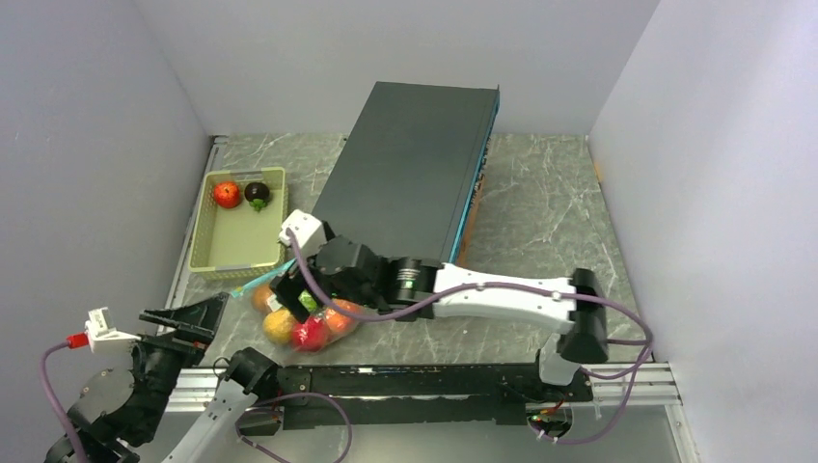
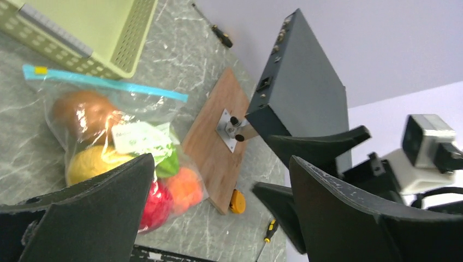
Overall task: Place the food in the zip-top bag and seal the zipper
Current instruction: Place the zipper food storage bag at the center of the board, then reset both arms
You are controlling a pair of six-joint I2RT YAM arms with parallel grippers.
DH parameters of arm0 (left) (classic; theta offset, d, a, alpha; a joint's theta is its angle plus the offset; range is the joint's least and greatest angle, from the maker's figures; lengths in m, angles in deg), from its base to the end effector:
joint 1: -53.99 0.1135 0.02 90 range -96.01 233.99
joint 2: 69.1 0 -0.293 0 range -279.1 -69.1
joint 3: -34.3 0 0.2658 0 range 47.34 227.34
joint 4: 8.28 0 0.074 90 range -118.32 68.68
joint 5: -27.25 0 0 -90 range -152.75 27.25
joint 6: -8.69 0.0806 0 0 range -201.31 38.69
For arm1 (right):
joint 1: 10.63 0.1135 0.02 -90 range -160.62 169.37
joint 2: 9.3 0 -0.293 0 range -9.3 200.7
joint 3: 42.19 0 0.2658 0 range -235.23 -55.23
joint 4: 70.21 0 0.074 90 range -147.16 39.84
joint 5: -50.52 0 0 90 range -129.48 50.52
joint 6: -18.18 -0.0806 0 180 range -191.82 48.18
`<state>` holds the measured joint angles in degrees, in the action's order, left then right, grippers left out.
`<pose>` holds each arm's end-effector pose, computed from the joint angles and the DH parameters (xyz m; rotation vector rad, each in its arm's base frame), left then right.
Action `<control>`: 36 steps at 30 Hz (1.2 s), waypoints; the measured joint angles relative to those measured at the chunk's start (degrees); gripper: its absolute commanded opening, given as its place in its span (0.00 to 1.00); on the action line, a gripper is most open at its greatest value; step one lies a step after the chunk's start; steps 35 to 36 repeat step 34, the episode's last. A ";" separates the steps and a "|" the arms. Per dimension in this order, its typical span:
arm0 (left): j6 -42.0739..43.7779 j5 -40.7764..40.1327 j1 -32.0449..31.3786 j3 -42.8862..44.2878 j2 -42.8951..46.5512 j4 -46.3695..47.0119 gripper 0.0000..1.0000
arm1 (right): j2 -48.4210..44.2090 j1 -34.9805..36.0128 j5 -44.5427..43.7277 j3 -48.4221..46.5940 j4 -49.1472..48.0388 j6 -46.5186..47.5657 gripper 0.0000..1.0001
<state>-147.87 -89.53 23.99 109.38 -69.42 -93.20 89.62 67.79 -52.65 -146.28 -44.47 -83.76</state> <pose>-0.0333 0.0612 0.3458 -0.8887 1.5679 -0.8239 0.1129 0.4596 0.3733 -0.9649 1.7648 0.8221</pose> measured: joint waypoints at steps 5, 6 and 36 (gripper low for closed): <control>6.56 0.52 -0.76 1.36 -2.14 3.91 1.00 | -11.23 0.00 -5.29 -1.18 8.15 2.67 1.00; 8.20 0.55 -0.79 1.97 -3.61 4.81 1.00 | -13.94 0.00 -7.28 -1.22 9.16 3.17 1.00; 28.81 2.32 -0.79 12.52 -17.53 21.90 1.00 | -58.40 -0.28 -62.95 17.51 8.59 15.17 1.00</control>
